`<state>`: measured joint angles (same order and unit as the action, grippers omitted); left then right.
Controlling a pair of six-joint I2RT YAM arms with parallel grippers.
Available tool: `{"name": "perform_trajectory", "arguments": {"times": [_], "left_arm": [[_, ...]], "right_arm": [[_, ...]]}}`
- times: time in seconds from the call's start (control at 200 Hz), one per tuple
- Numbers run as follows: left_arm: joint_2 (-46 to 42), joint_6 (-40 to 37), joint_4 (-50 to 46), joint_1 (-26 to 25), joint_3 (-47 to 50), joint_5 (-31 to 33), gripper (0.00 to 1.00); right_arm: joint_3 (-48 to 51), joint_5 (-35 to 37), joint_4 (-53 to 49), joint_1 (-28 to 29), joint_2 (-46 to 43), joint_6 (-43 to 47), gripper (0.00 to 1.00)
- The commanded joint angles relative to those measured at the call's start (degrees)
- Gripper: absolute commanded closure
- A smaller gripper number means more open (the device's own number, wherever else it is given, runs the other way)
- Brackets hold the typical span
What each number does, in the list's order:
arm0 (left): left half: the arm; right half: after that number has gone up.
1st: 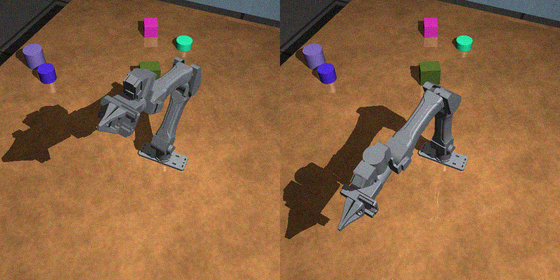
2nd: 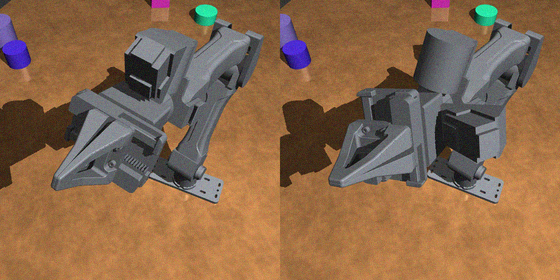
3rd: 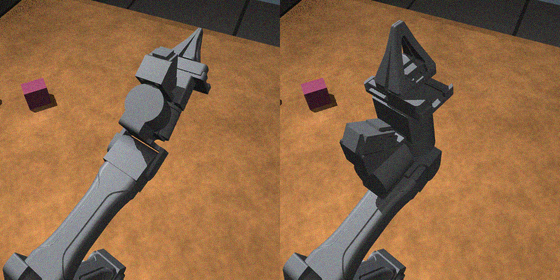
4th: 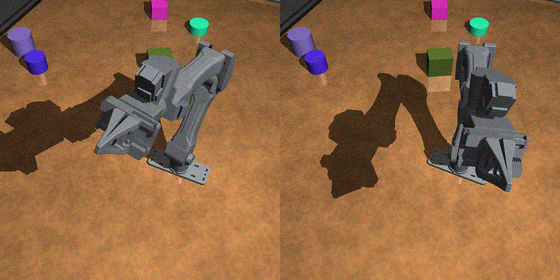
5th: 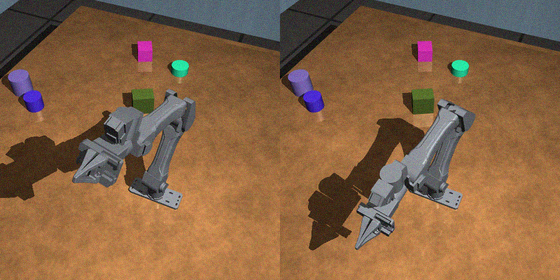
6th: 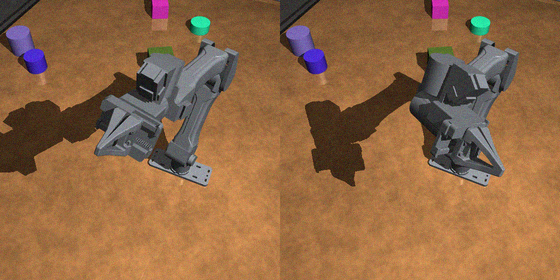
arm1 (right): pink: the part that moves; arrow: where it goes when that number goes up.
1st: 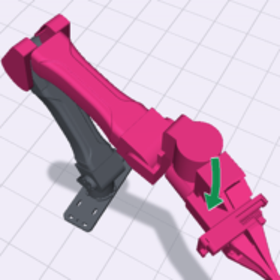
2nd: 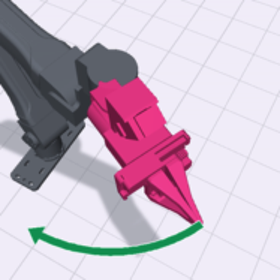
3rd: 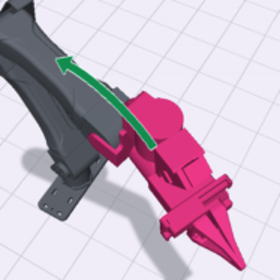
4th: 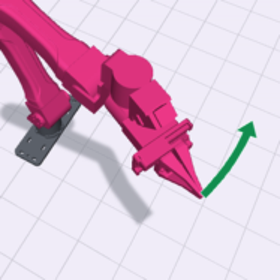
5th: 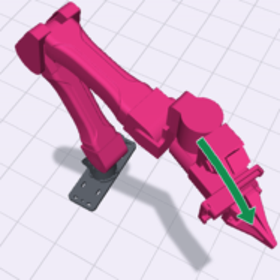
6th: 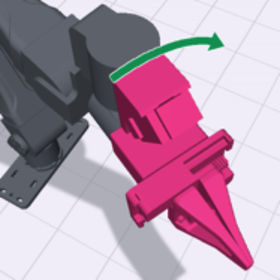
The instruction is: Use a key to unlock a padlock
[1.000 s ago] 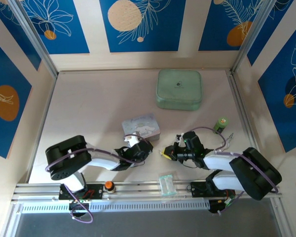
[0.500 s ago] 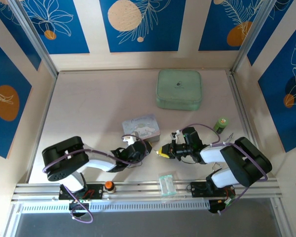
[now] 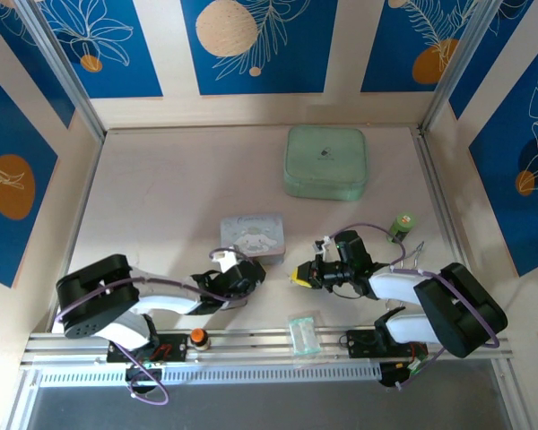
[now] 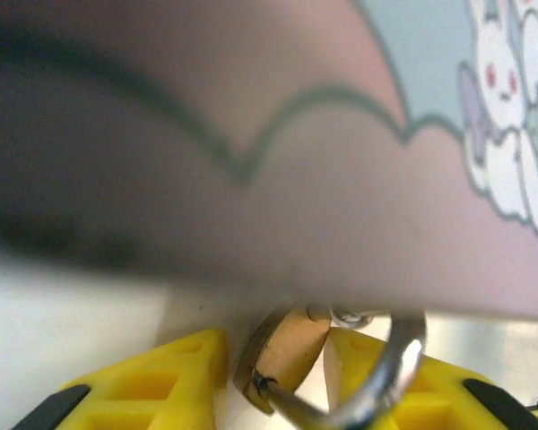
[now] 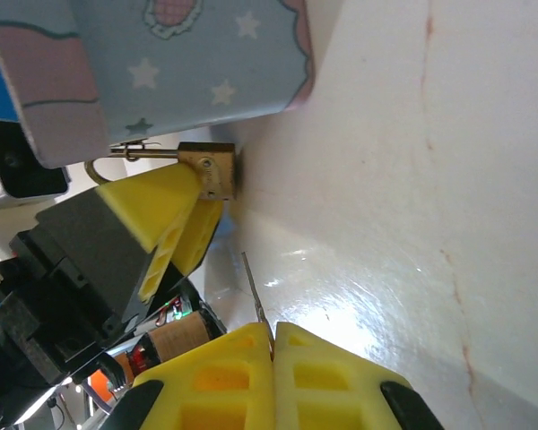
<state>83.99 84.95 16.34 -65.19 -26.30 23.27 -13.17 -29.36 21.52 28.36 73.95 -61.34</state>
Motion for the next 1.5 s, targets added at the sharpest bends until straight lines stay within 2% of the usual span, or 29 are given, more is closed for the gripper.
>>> {"name": "perform_trajectory", "arguments": {"times": [0.0,0.035,0.085,0.18,0.28,0.39,0.64,0.68,0.735,0.765,0.89,0.986,1.106,1.336,1.416,1.496], "left_arm": [[-3.0,0.2,-7.6,-0.7,0.8,4.2,0.63],[-3.5,0.1,-9.2,-0.8,0.7,5.1,0.58],[-3.9,-0.2,-11.3,-0.8,0.6,6.5,0.56],[-3.4,-2.7,-10.9,-0.8,1.0,9.2,0.4],[-1.8,-6.5,-10.3,-0.9,-0.6,9.5,0.39],[1.1,-8.8,-12.3,-1.3,-4.5,8.7,0.43],[5.7,-12.5,-12.2,-1.8,-8.3,12.0,0.49],[5.4,-13.7,-12.0,-2.1,-9.0,12.3,0.52],[4.7,-14.2,-12.4,-2.8,-9.6,12.6,0.64],[4.2,-14.4,-12.6,-3.2,-9.7,12.9,0.67],[2.9,-8.9,-16.9,-3.3,-9.1,12.2,0.74],[1.3,-6.8,-14.9,-3.3,-5.7,9.8,0.76],[-1.4,-5.1,-19.8,-3.3,-4.5,9.5,0.76],[-7.6,-6.1,-22.9,-3.3,-1.3,12.2,0.56],[-8.8,-10.0,-19.5,-3.3,-0.8,12.3,0.48],[-9.0,-14.9,-14.7,-3.3,-0.2,12.3,0.44]], "right_arm": [[-1.8,0.0,-2.5,-0.3,-0.2,1.4,1.0],[-1.9,0.0,-2.4,-0.3,-0.1,1.4,1.0],[-1.9,0.0,-2.2,-0.3,0.1,1.3,1.0],[-2.0,-0.1,-2.0,-0.2,0.2,1.1,1.0],[-2.1,-0.1,-2.2,-0.1,0.2,1.1,1.0],[-2.0,0.2,-2.1,0.1,0.2,1.0,1.0],[-1.2,1.1,-0.4,1.1,1.0,0.0,1.0],[-1.1,1.5,-0.4,1.5,1.1,0.0,1.0],[-0.9,1.6,-0.1,1.7,1.4,0.0,1.0],[-0.8,1.6,0.2,1.7,1.7,-0.1,1.0],[-0.5,1.7,1.1,1.7,2.1,-0.4,1.0],[-0.4,1.7,1.1,1.7,2.2,-0.4,1.0],[-0.5,1.8,1.2,1.7,2.7,-0.2,1.0],[-0.5,1.9,2.3,1.7,3.5,-0.8,1.0],[-0.5,2.0,2.2,1.9,3.3,-0.8,1.0],[-0.5,2.1,2.0,2.0,3.0,-0.8,1.0]]}}
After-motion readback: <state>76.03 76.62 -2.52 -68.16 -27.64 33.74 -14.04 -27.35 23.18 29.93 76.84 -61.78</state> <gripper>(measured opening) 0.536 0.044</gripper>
